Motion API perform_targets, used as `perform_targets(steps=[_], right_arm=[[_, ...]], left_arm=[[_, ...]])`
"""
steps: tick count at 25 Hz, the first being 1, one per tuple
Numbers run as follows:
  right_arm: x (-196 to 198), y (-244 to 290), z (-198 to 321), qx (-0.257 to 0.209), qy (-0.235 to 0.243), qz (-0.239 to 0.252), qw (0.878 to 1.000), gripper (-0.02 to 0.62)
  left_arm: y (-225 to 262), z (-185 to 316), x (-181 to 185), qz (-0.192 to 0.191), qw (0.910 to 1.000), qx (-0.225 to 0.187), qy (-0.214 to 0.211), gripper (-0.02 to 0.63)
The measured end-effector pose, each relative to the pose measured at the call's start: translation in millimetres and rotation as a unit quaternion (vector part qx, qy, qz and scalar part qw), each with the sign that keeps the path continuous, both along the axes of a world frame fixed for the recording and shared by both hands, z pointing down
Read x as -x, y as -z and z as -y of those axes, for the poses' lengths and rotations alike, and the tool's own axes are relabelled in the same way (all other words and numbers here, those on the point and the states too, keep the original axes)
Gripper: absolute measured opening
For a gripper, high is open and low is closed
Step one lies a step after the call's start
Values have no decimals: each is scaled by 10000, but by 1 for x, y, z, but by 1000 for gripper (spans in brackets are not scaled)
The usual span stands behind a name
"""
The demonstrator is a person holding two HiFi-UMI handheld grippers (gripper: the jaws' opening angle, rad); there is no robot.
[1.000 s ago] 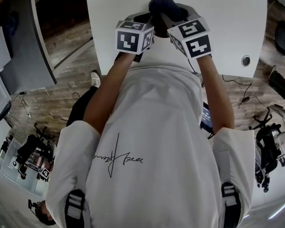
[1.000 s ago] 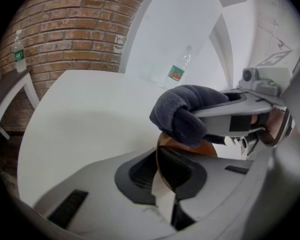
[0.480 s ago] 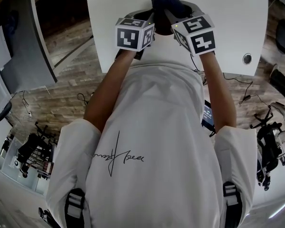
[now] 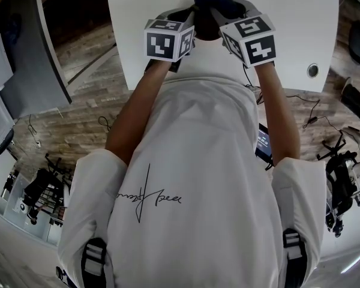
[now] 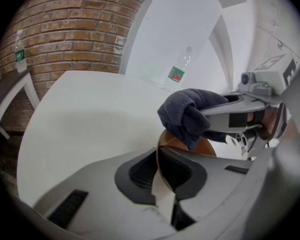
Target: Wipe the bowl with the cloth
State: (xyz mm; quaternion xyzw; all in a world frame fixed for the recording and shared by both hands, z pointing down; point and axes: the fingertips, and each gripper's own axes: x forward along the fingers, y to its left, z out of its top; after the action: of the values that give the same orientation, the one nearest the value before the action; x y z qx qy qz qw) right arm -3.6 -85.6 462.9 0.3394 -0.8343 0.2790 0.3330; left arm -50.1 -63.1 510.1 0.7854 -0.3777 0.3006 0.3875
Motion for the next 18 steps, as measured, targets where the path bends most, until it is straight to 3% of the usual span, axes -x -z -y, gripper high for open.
perform_targets(steps=[18], right_arm=[[-26,-3,-5,72,-336,-24,9994,72]], left_arm=[[-3,3,0,-35,10000,39,71,14]])
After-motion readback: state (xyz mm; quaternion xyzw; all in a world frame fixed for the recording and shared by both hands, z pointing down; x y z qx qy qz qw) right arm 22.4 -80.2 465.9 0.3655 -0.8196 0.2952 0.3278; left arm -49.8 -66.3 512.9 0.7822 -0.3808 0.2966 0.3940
